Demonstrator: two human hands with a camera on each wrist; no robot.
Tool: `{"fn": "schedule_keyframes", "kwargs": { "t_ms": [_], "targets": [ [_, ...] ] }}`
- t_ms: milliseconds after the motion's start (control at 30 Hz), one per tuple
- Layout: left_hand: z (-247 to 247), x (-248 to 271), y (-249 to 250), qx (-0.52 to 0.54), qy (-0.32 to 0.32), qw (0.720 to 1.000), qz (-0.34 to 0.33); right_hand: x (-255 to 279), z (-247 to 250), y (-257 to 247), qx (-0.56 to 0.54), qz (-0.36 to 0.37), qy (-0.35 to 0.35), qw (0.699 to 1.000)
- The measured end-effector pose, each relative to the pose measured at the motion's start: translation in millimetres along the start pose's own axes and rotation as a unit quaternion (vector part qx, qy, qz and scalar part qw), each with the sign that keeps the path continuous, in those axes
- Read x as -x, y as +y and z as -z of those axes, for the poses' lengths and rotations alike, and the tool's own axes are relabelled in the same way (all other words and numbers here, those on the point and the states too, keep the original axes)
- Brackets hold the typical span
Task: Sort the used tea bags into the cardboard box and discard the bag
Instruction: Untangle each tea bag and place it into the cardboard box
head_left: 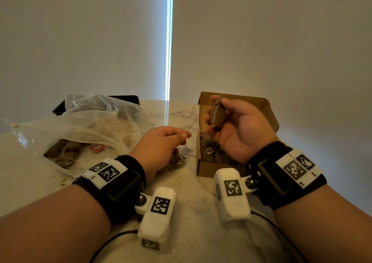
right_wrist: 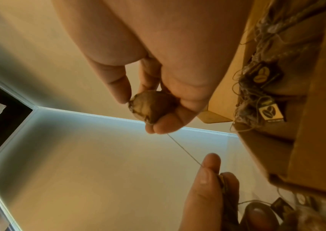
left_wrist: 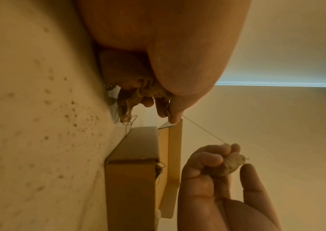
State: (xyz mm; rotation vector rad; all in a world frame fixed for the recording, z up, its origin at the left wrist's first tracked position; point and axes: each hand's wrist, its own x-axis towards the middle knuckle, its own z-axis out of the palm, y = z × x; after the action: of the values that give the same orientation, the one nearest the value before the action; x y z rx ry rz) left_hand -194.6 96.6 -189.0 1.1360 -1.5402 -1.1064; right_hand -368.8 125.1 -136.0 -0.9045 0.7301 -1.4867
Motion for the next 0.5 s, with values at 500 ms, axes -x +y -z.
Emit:
{"fn": "schedule_keyframes", "kwargs": {
  "t_ms": [500],
  "targets": [
    [-6.5, 4.2, 9.8, 0.098, -0.049, 0.994, 0.002, -3.6, 5.8, 13.5, 0.302, 0.015, 0.104, 0.947]
  ]
}}
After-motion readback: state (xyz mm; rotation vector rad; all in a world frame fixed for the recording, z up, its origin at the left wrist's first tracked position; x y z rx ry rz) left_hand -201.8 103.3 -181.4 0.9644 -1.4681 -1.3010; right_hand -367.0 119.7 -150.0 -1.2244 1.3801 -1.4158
